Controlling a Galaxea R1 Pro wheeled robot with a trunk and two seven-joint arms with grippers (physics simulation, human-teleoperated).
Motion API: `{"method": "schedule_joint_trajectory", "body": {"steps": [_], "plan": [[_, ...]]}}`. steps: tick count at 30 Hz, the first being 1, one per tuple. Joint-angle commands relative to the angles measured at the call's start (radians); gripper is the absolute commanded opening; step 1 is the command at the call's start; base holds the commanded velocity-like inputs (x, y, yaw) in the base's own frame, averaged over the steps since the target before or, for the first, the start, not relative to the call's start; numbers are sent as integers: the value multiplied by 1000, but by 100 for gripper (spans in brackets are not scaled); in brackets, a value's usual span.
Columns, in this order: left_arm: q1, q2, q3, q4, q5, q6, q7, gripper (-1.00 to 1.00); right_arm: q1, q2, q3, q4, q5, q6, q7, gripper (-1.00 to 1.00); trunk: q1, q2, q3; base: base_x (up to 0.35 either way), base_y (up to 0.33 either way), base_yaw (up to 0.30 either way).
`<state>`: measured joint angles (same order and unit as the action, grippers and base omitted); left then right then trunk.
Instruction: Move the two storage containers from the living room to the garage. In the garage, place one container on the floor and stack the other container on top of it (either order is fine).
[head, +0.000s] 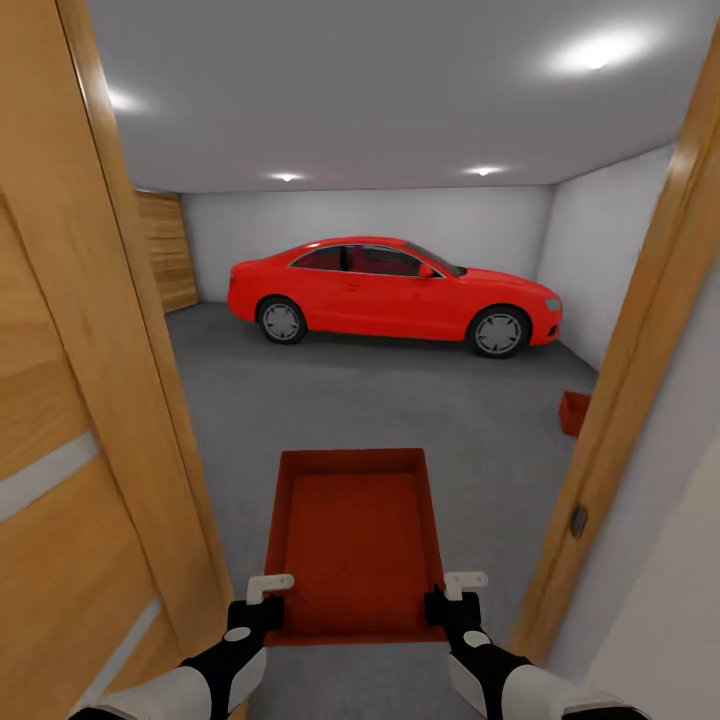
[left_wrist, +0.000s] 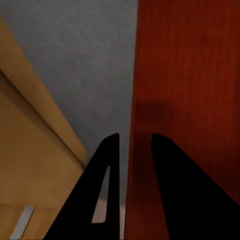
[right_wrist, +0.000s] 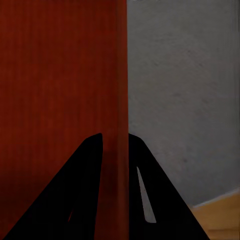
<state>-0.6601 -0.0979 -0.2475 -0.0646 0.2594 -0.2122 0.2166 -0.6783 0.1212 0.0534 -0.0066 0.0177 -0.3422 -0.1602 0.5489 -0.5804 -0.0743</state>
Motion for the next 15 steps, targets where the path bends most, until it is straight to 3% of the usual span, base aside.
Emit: {"method": "schedule_joint_trajectory", "body": {"steps": [1, 7, 15], "plan": [[-2, 0, -4, -1, 3, -25, 18, -100, -1, 25, -49, 5, -33, -8, -7, -100, 1, -2, -2, 238, 204, -42], [-2, 0, -4, -1, 3, -26, 18, -100, -1, 26, -49, 5, -30, -8, -7, -100, 1, -2, -2, 46, 38, -18], [-1, 0, -4, -1, 3, -26, 18, -100, -1, 25, -49, 5, -37, -8, -7, -100, 1, -2, -2, 55, 37, -203]]}}
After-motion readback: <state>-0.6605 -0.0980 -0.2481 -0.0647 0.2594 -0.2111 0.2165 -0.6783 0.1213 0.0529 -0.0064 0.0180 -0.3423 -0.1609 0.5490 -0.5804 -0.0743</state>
